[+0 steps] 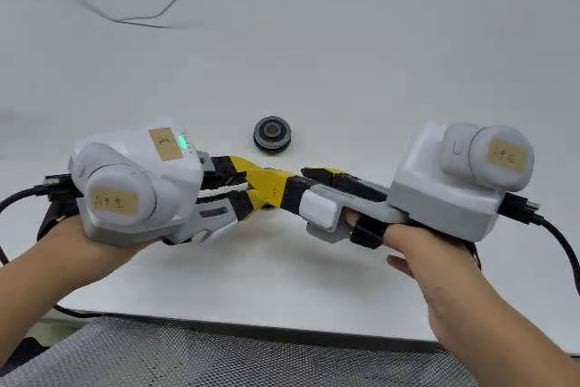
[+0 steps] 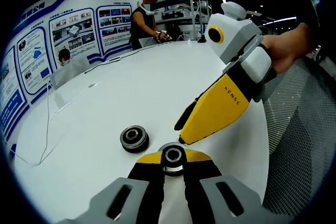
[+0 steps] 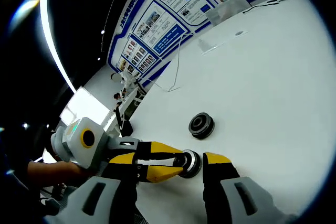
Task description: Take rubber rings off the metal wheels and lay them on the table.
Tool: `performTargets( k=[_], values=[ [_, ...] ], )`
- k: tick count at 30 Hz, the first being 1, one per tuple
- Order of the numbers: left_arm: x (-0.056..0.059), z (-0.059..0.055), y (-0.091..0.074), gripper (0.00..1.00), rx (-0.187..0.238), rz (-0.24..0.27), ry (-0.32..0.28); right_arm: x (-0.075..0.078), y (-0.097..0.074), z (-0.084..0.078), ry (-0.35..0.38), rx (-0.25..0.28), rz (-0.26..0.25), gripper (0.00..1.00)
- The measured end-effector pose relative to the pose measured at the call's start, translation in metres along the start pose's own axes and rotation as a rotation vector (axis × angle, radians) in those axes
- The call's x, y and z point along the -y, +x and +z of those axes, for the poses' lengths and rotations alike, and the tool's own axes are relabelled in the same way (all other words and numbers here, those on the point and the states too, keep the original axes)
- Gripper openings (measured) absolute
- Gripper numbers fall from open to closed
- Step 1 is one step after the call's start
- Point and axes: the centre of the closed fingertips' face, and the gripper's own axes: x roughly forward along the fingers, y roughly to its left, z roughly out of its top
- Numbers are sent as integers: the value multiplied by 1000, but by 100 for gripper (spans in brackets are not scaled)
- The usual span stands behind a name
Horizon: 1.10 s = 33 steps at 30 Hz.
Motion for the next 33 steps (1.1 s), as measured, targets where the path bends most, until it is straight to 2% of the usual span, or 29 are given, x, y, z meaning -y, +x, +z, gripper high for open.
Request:
performTargets(
  k=[13,33],
  values=[
    [-1,0,0,13,26,5,-7,3,7,-11,121,-32,5,49],
    [-1,-1,0,13,29,7,-10,6,7,-15,140,-47,-4,47]
  ],
)
